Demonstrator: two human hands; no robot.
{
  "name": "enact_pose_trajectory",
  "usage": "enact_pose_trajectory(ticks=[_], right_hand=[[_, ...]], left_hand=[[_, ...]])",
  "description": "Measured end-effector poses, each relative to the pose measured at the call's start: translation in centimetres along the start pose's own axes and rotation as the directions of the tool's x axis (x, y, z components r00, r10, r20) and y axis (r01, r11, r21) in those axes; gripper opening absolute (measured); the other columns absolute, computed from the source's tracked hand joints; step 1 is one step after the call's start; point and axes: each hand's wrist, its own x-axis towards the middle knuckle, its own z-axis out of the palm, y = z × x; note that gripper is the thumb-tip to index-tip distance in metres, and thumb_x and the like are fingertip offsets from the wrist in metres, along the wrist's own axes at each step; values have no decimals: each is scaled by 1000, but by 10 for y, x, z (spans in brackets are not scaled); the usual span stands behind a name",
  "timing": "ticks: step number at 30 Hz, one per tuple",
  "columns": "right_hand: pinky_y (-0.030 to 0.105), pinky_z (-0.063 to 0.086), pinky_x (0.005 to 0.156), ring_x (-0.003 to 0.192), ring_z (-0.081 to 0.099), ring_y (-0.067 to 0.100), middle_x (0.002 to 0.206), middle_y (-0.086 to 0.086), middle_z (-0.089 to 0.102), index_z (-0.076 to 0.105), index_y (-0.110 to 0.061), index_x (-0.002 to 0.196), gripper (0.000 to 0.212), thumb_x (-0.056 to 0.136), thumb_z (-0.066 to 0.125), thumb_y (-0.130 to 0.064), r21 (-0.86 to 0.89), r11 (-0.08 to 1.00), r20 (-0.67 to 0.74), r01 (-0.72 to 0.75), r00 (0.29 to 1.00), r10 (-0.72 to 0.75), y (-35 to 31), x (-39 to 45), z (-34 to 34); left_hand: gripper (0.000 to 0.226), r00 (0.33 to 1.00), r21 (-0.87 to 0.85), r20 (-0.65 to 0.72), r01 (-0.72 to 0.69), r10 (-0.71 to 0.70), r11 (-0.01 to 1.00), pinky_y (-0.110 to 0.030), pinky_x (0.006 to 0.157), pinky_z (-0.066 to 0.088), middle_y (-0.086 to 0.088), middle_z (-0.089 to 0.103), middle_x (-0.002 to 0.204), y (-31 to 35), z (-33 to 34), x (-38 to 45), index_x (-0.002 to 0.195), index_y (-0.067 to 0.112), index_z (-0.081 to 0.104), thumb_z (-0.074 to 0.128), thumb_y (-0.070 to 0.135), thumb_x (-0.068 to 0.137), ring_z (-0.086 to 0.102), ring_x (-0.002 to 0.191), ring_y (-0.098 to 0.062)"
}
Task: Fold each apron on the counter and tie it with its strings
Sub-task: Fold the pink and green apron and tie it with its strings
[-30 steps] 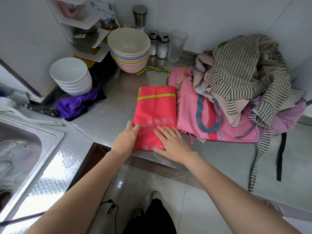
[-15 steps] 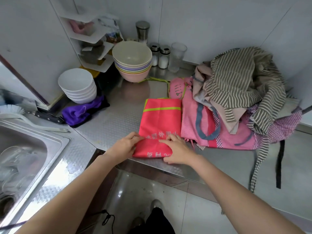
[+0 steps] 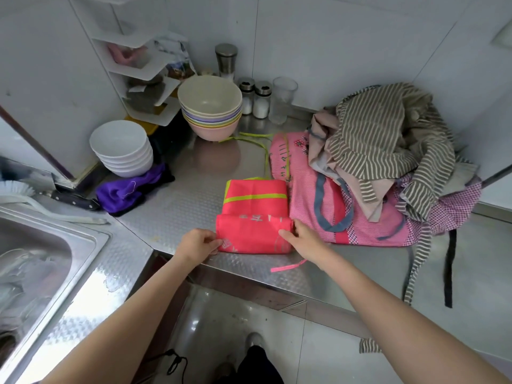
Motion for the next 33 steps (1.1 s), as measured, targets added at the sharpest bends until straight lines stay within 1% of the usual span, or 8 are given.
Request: enact_pose_trajectory(ticks=[2, 4, 8, 13, 21, 25, 29, 33], right_hand=[[32, 33, 98, 127, 45, 30, 135, 14, 49, 37, -3, 131, 44, 99, 40, -33, -138, 989, -68, -47, 997, 38, -2, -2, 14], [37, 37, 95, 121, 50, 34, 128, 21, 54, 35, 1, 126, 45, 101, 33, -35, -261, 960, -169, -102, 984, 58, -6, 1, 26], [36, 43, 80, 109, 59, 35, 115, 22, 62, 35, 1, 123, 43, 102, 29, -37, -342, 914, -306, -217, 946, 111, -14, 6, 40], [36, 46, 74, 105, 61, 33, 108, 18, 66, 41, 1, 119, 45, 102, 27, -39, -376, 883, -428, -282, 898, 105, -13, 3, 52], [34, 48, 69, 94, 66, 30, 96, 16, 70, 42, -2, 114, 44, 101, 28, -41, -396, 866, -546, -307, 837, 47, -4, 11, 59], [34, 48, 67, 90, 67, 31, 93, 15, 70, 39, -5, 119, 39, 101, 30, -39, -387, 875, -551, -292, 834, 35, -2, 13, 59], [32, 47, 45, 51, 62, 31, 60, 12, 64, 59, -11, 99, 25, 80, 72, -23, -471, 864, -571, -178, 808, -144, 2, 11, 62], [24, 38, 30, 34, 53, 25, 63, 10, 54, 62, -8, 79, 37, 57, 87, -22, -565, 813, -520, -143, 826, -216, 5, 11, 63]], left_hand=[[13, 999, 98, -38, 0, 4, 995, -24, 67, 45, -8, 70, 78, 13, 4, -3, 85, 6, 62, 58, 18, 90, 66, 79, -21], [31, 995, 209, -97, 20, 0, 978, -33, 78, 44, -15, 68, 101, 26, 8, -6, 104, 2, 59, 54, 30, 91, 62, 98, -32], [44, 990, 408, -143, 69, -11, 910, -39, 80, 44, -17, 65, 107, 34, 15, -11, 103, 4, 59, 43, 44, 95, 59, 103, -36], [41, 946, 127, -316, 110, -64, 986, -41, 83, 43, -16, 50, 118, 34, 18, -8, 113, 1, 50, 53, 36, 92, 56, 103, -36], [23, 929, -160, -333, 109, -158, 981, -29, 72, 38, -4, 58, 84, 41, 26, -4, 94, 7, 56, 67, 24, 84, 54, 82, -20], [30, 941, -209, -298, 100, -161, 973, -17, 50, 32, 5, 49, 54, 46, 24, 0, 61, 16, 47, 64, 19, 86, 49, 53, -15], [45, 956, -125, -243, 136, -163, 983, -28, 61, 30, 0, 42, 54, 37, 22, 6, 51, 18, 37, 59, 20, 90, 55, 75, -32], [41, 956, -88, -272, 89, -110, 992, -31, 71, 39, -6, 48, 79, 34, 22, 3, 58, 21, 35, 64, 10, 85, 53, 80, -30]])
